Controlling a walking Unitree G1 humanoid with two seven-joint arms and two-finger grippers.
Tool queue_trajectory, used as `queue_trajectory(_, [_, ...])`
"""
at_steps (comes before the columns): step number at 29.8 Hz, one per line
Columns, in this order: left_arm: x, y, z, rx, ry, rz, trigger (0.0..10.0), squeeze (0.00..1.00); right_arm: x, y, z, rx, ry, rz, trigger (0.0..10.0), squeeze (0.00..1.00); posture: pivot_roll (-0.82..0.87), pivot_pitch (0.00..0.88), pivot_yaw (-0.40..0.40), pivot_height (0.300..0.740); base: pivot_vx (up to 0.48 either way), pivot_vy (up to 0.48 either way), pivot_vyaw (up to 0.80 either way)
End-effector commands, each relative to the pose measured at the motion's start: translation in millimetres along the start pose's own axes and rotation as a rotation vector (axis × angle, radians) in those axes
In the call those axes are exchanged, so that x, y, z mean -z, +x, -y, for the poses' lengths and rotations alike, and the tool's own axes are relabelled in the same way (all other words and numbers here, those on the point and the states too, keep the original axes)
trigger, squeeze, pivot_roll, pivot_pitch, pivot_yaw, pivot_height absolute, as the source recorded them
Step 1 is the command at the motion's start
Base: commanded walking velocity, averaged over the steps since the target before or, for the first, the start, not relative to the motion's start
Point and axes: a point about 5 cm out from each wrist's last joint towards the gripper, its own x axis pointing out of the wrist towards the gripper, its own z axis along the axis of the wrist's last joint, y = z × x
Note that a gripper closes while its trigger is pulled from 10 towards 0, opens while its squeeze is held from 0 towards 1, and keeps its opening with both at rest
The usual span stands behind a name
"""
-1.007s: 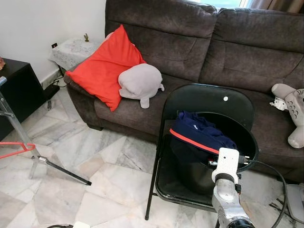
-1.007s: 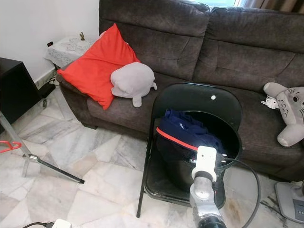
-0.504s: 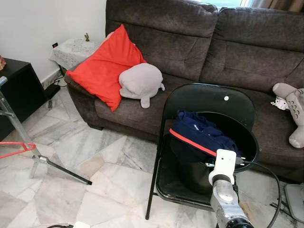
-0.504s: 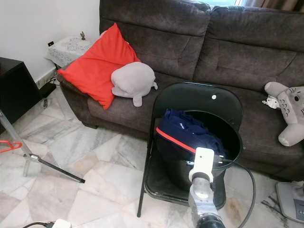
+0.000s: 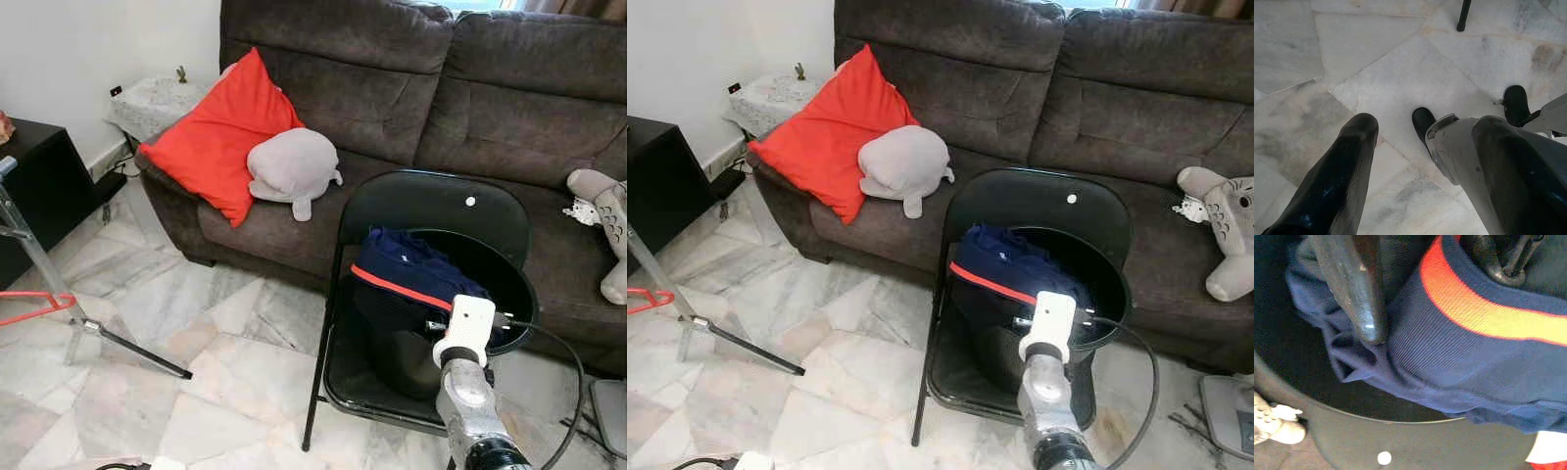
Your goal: Hang hanger
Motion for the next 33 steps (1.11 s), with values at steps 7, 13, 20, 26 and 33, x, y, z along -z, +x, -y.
queue_trajectory(7, [6, -2.7, -1.9, 0.012, 0.026, -0.019, 10.0, 0.00, -20, 10.0, 14.6, 0.059, 0.034, 0.078, 10.0, 0.00, 0.03, 0.110, -0.009, 0.740, 0.000, 0.000, 0.00])
queue_trajectory(13, [6, -2.8, -1.9, 0.015, 0.028, -0.021, 10.0, 0.00, -15, 9.1, 9.2, 0.009, 0.033, 0.046, 10.0, 0.00, 0.04, 0.111, -0.008, 0.740, 0.000, 0.000, 0.00])
queue_trajectory(20, [6, -2.7, -1.4, 0.022, 0.028, -0.022, 10.0, 0.00, -6, 2.7, -9.3, -0.089, 0.020, 0.016, 0.0, 0.00, 0.04, 0.111, -0.007, 0.740, 0.000, 0.000, 0.00])
queue_trajectory(26, [6, -2.6, -1.1, 0.027, 0.027, -0.022, 10.0, 0.00, -6, 2.0, -12.1, -0.103, 0.002, 0.019, 0.0, 0.00, 0.04, 0.110, -0.007, 0.740, 0.000, 0.000, 0.00])
queue_trajectory(33, [6, -2.8, -1.1, 0.033, 0.026, -0.022, 10.0, 0.00, -12, 4.5, -6.5, -0.057, -0.014, 0.057, 0.0, 0.00, 0.04, 0.108, -0.008, 0.740, 0.000, 0.000, 0.00])
